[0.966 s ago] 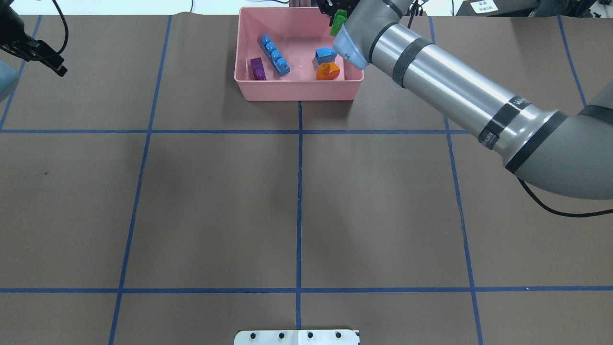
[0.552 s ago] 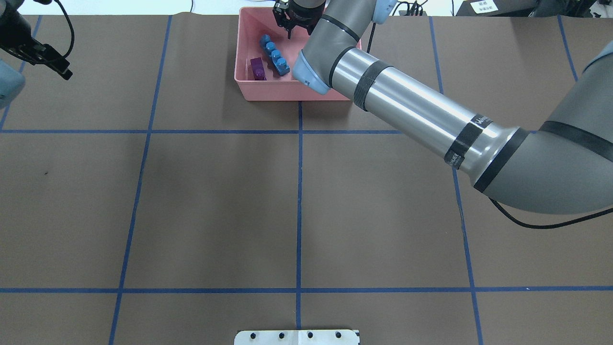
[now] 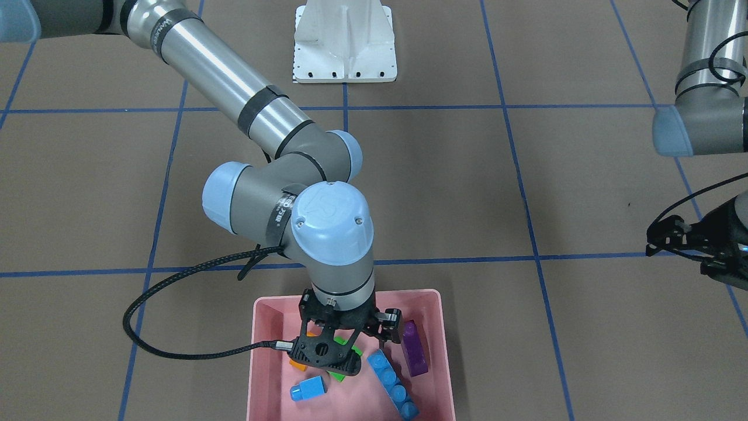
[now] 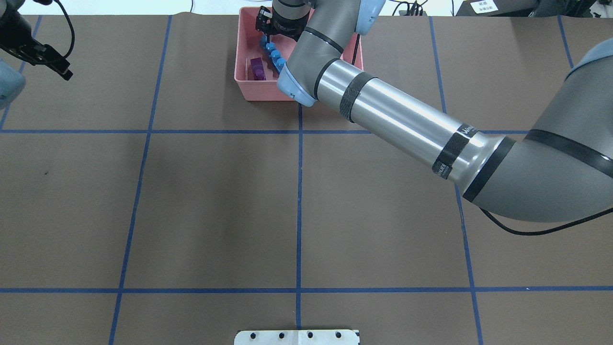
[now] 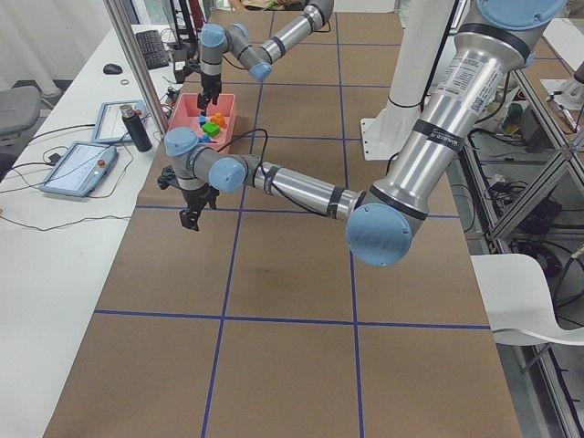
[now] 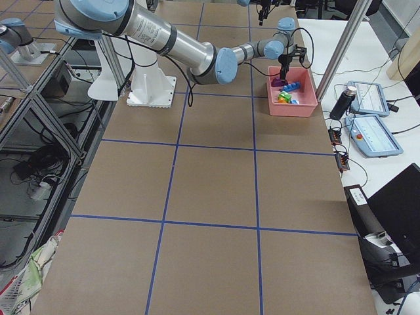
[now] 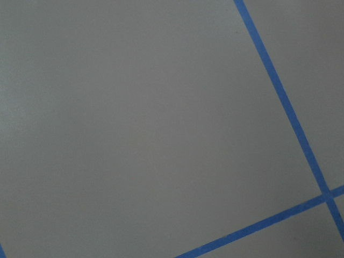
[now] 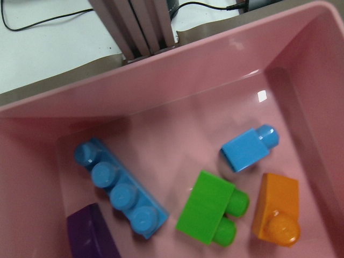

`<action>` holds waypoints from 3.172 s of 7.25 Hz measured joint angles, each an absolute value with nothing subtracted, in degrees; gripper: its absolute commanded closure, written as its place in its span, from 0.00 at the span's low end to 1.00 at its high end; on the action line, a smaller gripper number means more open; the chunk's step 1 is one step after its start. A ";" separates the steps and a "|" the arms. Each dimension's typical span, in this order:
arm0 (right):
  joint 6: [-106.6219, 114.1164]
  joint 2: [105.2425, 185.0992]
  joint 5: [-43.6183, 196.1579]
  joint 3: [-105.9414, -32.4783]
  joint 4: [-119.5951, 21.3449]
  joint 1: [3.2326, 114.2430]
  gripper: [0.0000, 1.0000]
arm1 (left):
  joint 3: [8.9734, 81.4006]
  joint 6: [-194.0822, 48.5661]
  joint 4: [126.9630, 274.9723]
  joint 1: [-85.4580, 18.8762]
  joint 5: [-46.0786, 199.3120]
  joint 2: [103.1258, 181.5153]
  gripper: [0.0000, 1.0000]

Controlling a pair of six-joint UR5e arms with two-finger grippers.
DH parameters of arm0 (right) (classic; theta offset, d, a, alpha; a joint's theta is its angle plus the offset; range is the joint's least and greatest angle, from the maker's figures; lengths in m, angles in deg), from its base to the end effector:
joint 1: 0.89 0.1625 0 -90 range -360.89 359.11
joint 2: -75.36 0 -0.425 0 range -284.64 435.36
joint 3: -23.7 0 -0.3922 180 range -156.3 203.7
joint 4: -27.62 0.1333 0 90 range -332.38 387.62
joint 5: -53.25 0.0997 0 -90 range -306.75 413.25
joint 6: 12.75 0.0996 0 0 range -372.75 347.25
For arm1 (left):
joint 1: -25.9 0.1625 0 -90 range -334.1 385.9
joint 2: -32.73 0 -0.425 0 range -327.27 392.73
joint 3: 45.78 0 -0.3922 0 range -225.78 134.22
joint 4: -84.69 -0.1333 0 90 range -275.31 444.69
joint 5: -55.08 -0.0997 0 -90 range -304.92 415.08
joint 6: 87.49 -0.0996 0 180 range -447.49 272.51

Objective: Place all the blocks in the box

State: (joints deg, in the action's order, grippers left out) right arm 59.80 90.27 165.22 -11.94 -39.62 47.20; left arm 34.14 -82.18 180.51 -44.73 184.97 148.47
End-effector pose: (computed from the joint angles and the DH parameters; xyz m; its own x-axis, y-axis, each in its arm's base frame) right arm -0.5386 -0.7439 0.1314 0.6177 0.2718 0.7379 -0.3490 0.9356 -0.0526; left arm 0.1610 -0.6673 0.4741 0.6717 0.3927 -0.6281 -0.2475 0.9182 0.3094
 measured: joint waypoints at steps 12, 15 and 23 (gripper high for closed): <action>1.85 152.41 182.18 -65.94 -58.88 76.73 0.00 | 41.68 -107.71 166.93 -67.84 189.25 130.98 0.00; -3.62 175.70 183.62 -81.61 -58.36 82.99 0.00 | 45.58 -107.46 168.84 -68.49 189.16 127.63 0.00; -2.07 180.24 183.76 -84.51 -56.46 83.57 0.00 | 47.94 -107.98 171.02 -68.42 189.63 127.01 0.00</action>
State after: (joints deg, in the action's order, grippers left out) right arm -2.07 180.24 183.76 -84.51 -56.46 83.57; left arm 47.94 -107.98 171.02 -68.42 189.63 127.01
